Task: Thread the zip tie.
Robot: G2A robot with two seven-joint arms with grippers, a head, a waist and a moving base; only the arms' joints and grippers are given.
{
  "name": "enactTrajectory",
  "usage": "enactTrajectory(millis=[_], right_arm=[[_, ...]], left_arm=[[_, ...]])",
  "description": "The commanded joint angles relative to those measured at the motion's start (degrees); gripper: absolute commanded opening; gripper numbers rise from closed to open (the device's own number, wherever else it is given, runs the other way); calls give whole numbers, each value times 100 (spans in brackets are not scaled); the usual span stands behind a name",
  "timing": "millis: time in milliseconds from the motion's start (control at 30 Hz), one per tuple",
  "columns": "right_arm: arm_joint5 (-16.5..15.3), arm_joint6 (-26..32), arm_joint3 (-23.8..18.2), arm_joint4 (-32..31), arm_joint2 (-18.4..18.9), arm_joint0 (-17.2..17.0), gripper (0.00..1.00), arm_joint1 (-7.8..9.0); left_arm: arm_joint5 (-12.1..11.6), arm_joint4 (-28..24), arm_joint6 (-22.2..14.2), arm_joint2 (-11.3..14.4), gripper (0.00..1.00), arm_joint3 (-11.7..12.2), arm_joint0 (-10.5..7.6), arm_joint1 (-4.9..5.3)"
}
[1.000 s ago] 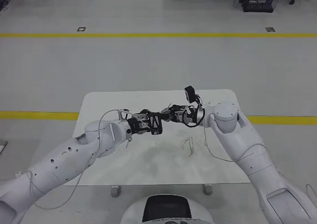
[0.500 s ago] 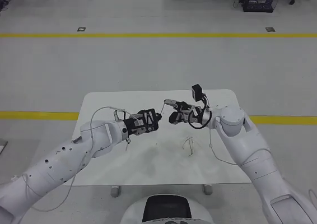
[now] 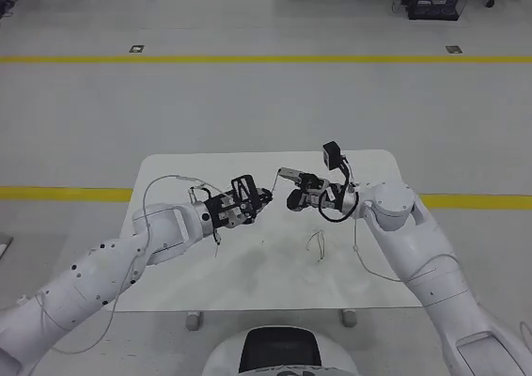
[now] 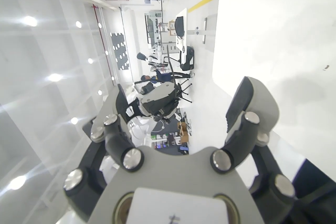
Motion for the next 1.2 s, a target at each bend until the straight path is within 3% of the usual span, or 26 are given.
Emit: enactTrajectory(millis=[0,167,333,400,700,767,900,967,1167], right_arm=[[-477,410,58,-73,130,-14,100,56],[-1347,1369,267,39,433,-44,100,182],[-1804,2024,545,386,523,28,100,233],[-1884,2252,713,574,513,90,100,238],[-1880,2214,710,585,514,78,100,237],[-1815,2350,880,1113,572,6,100,234],[-2301,2577,1245,1725,444,124,100,302],[-2338,2577,1301,1954,259,208,100,384],[-2338,2577,1287,2732,-204,314,100,612]], left_arm=[[-3,-881,-9,-24,0,19,71,10],[-3,-2313,-136,118,0,-138,60,129],[-3,-3285,-104,402,0,-272,-84,274],[-3,-3384,-11,517,0,-295,-204,340],[28,-3470,-142,504,0,-233,-175,328],[-3,-4347,-134,452,0,-233,-68,303],[-3,-5782,-731,387,0,-306,-49,302],[-3,-6274,-1043,342,0,-350,-79,294],[-3,-7344,-1452,221,0,-413,-29,183]])
